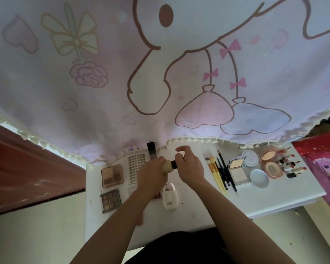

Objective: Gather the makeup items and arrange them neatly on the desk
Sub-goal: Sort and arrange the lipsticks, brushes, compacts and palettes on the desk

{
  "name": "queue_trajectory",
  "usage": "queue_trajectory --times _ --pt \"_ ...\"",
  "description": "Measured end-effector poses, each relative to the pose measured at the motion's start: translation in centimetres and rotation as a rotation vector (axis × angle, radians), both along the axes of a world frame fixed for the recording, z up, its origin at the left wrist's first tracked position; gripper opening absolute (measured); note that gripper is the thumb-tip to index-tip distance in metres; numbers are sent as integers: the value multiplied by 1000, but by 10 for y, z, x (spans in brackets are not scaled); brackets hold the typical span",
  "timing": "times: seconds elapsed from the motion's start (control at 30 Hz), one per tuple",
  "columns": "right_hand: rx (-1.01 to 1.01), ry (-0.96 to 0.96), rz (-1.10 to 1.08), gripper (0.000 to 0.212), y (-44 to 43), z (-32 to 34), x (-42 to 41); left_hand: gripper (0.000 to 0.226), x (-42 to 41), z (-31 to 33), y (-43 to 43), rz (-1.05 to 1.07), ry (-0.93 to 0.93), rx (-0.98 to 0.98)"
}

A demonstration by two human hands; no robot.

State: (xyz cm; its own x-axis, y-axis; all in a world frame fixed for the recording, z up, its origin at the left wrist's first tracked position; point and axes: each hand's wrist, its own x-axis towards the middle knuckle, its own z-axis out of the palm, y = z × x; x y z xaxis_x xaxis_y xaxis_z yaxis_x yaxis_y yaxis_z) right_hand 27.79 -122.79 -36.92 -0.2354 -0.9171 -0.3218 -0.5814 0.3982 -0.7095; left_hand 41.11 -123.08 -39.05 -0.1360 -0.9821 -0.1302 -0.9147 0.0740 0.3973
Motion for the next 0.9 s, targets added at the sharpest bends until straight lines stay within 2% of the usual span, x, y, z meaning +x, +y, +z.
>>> queue_trajectory --times 0.13,0.3,0.57,0.63,0.73,0.83,0.9 --pt "-24 55 -19 26 -6 6 -4 9 -8 3 0 39 38 -22" --pt "-66 115 -15 28 9 -1 -9 10 -11 -2 6 -38 40 -21" --pt "12 150 -95 30 25 -10 -15 17 -25 -22 24 -34 85 -47" --pt "0 174 -59 29 26 -9 -17 14 -28 -20 22 -44 104 54" --pt "-67 199 -150 29 19 11 -53 17 7 -36 19 54 217 230" --pt "-222 272 -306 36 6 30 -113 12 69 -56 24 140 66 230" --pt "-264 237 -314 32 1 32 -127 19 83 -60 29 194 75 207"
